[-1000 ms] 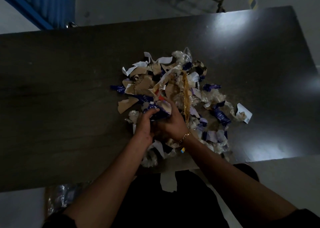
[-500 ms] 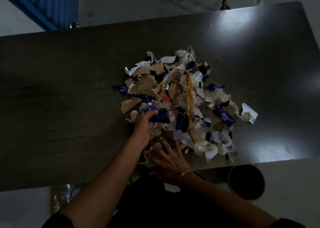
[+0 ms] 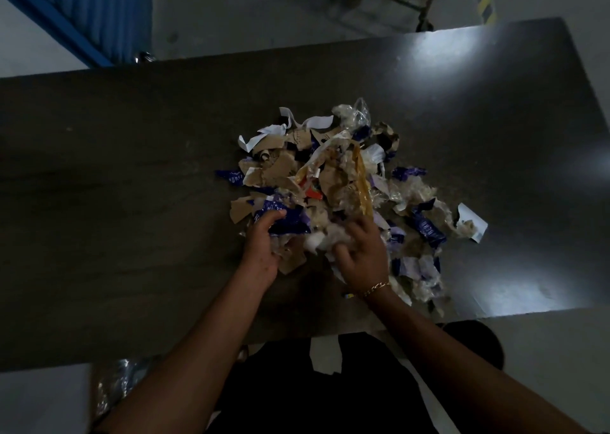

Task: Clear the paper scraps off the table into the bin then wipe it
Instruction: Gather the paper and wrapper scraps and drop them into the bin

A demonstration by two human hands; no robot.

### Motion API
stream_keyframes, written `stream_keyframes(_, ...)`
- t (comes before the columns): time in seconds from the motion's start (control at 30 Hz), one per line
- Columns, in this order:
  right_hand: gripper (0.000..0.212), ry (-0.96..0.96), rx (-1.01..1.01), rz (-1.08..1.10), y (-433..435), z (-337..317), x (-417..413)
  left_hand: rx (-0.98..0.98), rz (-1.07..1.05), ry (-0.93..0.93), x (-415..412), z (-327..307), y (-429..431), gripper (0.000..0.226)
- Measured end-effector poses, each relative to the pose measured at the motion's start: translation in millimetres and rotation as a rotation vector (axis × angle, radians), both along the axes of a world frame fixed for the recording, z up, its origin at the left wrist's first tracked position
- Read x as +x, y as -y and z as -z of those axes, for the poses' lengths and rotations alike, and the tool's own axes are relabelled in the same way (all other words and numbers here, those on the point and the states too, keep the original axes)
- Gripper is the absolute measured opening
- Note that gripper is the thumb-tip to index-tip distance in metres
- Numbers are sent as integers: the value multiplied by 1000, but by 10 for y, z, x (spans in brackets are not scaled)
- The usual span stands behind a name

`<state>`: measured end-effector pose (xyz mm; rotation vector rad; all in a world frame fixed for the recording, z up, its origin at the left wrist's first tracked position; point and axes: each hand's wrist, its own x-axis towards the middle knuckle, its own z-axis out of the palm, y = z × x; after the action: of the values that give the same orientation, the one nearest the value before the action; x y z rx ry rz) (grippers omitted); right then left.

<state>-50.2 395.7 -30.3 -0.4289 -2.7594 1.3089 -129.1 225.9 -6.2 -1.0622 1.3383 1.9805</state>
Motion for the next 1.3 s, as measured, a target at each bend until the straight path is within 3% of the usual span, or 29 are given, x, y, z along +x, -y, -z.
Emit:
stream_keyframes(0.1,43,106,-433,319,36,-124,-216,77,-23,23,28,-70,-11,21)
stream_keyframes(0.17,31,229,-681,396,73,-171,-326,127,-16,42,59,-115,-69,21)
stream_keyframes(0.23,30,386,-740,390,87,-96,-440,144,-4,28,88,-153,-152,20)
stream_keyframes(0.33,33,449,-777,361,238,-133,-459,115,34,-11,117,-152,-252,29)
stream_keyframes(0.37,37,413,-773,295,273,-149,-432,93,71,-24,130,-160,-284,31)
stream_keyframes(0.43,51,337,-961,365,325,-151,-347,44,128,-42,150,-156,-339,33)
stream_keyframes(0.47,48,330,-1046,419,360,-219,-333,26,144,-45,155,-149,-362,32)
stream_keyframes(0.57,36,295,-1048,488,389,-278,-322,-9,193,-44,189,-187,-466,21)
stream_keyframes(0.7,51,314,-932,397,415,-285,-315,-3,152,-5,236,-194,-516,27)
stream_keyframes(0.83,40,268,-904,375,366,-294,-382,-207,199,2,248,-139,-546,35)
stream_keyframes(0.9,44,228,-932,375,359,-272,-425,-242,247,-32,252,-149,-538,41)
stream_keyframes(1.07,50,290,-1096,377,297,-236,-393,-222,471,-153,231,-195,-456,47)
stream_keyframes(1.17,45,310,-1023,455,244,-217,-400,-82,618,-178,257,-195,-360,24)
stream_keyframes(1.23,46,299,-952,482,224,-240,-436,-4,482,-202,269,-180,-290,18)
stream_keyframes(1.3,37,291,-899,455,239,-247,-435,115,190,-189,223,-213,-266,35)
